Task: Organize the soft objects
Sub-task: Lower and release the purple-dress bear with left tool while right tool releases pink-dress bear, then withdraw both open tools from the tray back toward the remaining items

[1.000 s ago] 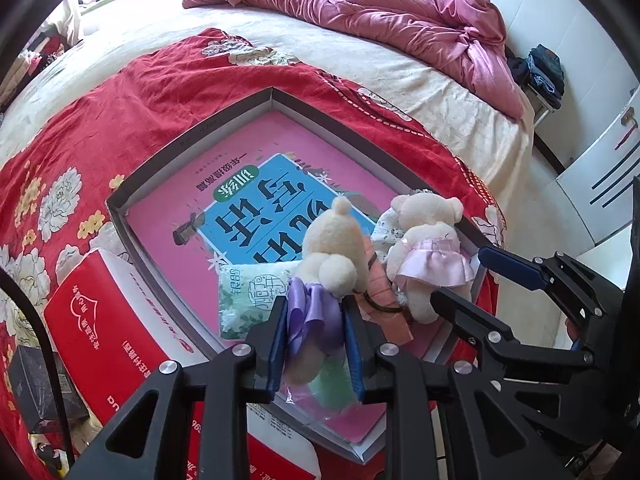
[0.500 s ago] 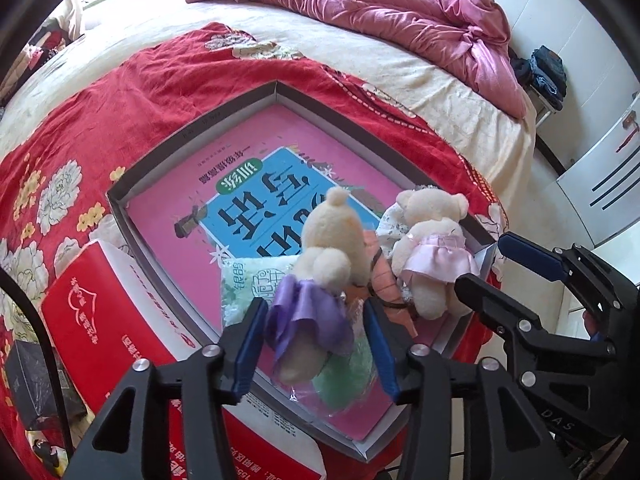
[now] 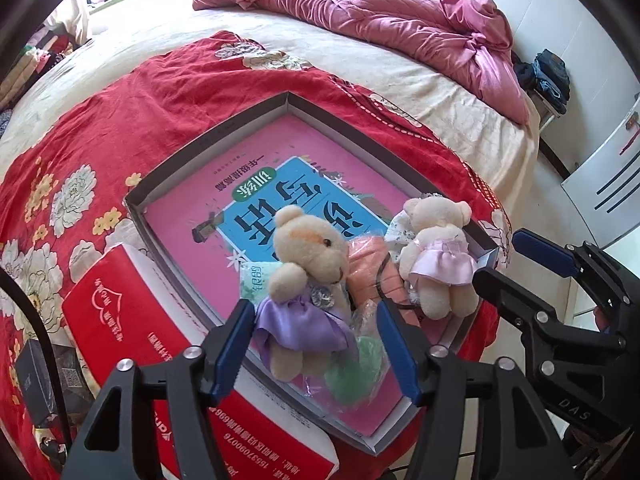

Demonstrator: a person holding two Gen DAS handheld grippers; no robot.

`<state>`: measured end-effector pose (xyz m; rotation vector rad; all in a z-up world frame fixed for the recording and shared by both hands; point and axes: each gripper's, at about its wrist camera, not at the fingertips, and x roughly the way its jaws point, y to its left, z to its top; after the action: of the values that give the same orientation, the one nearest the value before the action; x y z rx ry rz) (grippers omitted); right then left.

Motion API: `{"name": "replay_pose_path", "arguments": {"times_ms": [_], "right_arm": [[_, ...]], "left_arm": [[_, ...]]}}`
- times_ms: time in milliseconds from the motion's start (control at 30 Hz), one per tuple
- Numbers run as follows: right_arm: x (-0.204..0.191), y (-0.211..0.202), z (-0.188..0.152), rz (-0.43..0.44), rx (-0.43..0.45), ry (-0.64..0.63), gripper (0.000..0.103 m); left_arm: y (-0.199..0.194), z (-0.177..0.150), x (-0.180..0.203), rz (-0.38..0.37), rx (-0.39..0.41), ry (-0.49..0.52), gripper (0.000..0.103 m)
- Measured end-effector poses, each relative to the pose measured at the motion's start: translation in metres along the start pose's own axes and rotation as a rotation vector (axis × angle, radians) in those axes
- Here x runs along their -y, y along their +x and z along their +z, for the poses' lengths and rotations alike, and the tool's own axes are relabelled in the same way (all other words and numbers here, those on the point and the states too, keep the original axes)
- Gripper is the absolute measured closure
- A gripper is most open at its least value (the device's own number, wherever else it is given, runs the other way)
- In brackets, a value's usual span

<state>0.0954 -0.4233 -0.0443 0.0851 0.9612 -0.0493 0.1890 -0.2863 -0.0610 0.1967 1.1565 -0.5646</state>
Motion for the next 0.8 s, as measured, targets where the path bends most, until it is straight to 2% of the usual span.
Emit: {"name": "replay_pose_path", "arguments": {"times_ms": [33,133,267,400,800], "right_arm": [[0.000,-0.001,0.000,-0.002,0.001,-0.002,0.043],[-0.002,-0.004,0.002,-0.006,0.007,-0.009,0.032],[-0.003,-0.007,0.003,-0.006,0.011,-0.006,0.032],[-0.006,-0.011,0.004,-0.013,0.018,-0.017,0.031],[-0.012,-0.027,0.006,-0.035,0.042,-0.037,0.029]], "left_arm": [[-0.001,0.000,0.000,0.001,0.003,0.002,0.039],[-0.006,0.000,0.000,0.004,0.012,0.002,0.039],[-0.014,0.000,0.001,0.015,0.027,0.009,0.036],[-0.023,-0.003,0.002,0.024,0.039,0.010,0.023],[-0.046,-0.010,-0.001,0.060,0.076,0.006,0.019]]}}
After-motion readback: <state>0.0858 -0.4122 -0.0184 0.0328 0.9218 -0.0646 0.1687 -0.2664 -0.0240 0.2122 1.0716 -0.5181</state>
